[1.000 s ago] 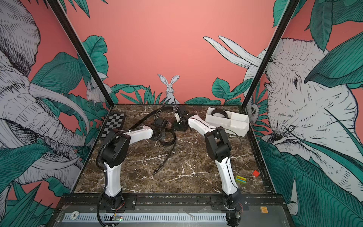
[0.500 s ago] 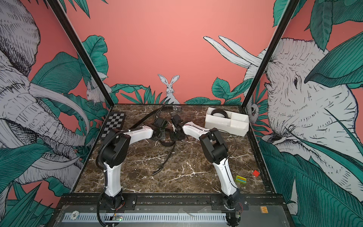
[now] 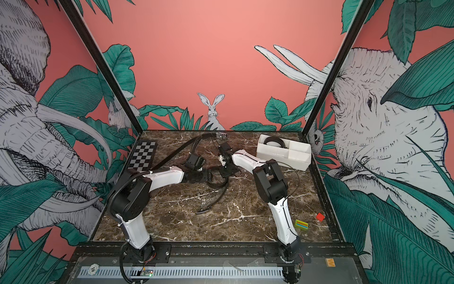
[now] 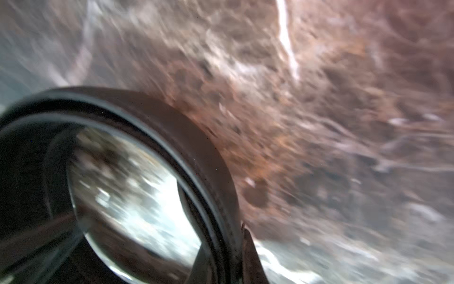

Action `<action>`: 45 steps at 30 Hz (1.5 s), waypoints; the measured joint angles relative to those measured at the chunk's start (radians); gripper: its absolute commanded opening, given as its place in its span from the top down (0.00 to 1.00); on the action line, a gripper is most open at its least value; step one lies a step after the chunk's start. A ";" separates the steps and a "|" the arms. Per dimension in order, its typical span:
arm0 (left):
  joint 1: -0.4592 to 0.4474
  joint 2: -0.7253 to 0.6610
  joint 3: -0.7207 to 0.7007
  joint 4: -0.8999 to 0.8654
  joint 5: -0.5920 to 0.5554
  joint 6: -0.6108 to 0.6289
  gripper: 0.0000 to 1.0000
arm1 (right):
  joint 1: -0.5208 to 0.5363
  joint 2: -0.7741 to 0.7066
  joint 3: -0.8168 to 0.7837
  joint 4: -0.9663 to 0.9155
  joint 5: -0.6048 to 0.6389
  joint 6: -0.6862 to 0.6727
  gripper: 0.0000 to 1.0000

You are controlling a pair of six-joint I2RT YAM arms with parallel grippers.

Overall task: Place the belts into the storage roll
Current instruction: Roll the belt at the center of the board.

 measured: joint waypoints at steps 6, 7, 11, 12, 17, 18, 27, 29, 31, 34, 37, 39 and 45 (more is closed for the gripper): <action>0.000 0.012 0.048 -0.116 0.058 0.040 0.15 | -0.008 0.001 0.024 -0.046 0.040 -0.201 1.00; 0.002 0.027 0.068 -0.124 0.063 0.047 0.16 | -0.006 0.008 0.048 -0.062 0.052 -0.227 1.00; 0.006 0.061 0.109 -0.116 0.085 0.062 0.17 | -0.005 0.034 0.127 -0.097 0.087 -0.292 1.00; 0.006 0.058 0.105 -0.114 0.090 0.060 0.17 | -0.005 0.037 0.138 -0.101 0.100 -0.303 1.00; -0.038 -0.043 0.021 -0.119 0.056 0.045 0.15 | -0.005 0.039 0.145 -0.129 0.116 -0.316 1.00; -0.068 -0.077 0.009 -0.135 0.039 0.051 0.15 | -0.003 0.040 0.145 -0.135 0.122 -0.316 1.00; -0.317 -0.222 -0.070 -0.126 0.029 0.188 0.09 | -0.014 0.050 0.120 -0.140 0.102 -0.281 1.00; -0.349 -0.183 -0.035 -0.161 0.011 0.227 0.08 | -0.018 0.050 0.118 -0.138 0.099 -0.275 1.00; -0.372 -0.128 0.008 -0.185 -0.011 0.262 0.07 | -0.018 0.050 0.118 -0.138 0.095 -0.264 1.00; -0.396 -0.071 0.028 -0.205 -0.045 0.302 0.06 | -0.020 0.050 0.114 -0.136 0.085 -0.254 1.00; -0.413 -0.041 0.028 -0.250 -0.101 0.330 0.07 | -0.026 0.050 0.105 -0.126 0.072 -0.249 1.00; -0.416 -0.038 0.024 -0.280 -0.164 0.335 0.07 | -0.029 0.050 0.102 -0.121 0.069 -0.247 1.00; -0.360 -0.070 -0.023 -0.326 -0.344 0.337 0.03 | -0.030 0.034 0.066 -0.089 0.058 -0.247 1.00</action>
